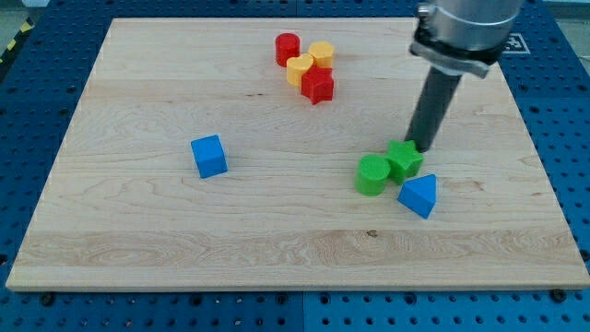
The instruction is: Move the blue cubegreen circle close to the green star
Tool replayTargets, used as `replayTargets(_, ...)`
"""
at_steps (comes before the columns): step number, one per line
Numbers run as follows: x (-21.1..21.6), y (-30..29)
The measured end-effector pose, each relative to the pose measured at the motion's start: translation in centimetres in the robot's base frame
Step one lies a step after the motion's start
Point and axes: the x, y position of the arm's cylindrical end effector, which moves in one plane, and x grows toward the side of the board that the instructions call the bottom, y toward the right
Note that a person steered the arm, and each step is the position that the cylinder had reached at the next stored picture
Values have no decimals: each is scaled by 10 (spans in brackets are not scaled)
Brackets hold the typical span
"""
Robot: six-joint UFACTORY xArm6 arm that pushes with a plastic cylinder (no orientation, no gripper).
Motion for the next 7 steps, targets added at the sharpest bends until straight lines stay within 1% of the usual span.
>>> replayTargets(1,11,-23)
replayTargets(2,12,-32)
replayTargets(3,11,-101)
replayTargets(4,11,-151)
replayTargets(5,3,-158)
replayTargets(6,-38,-195)
replayTargets(7,-36,-262)
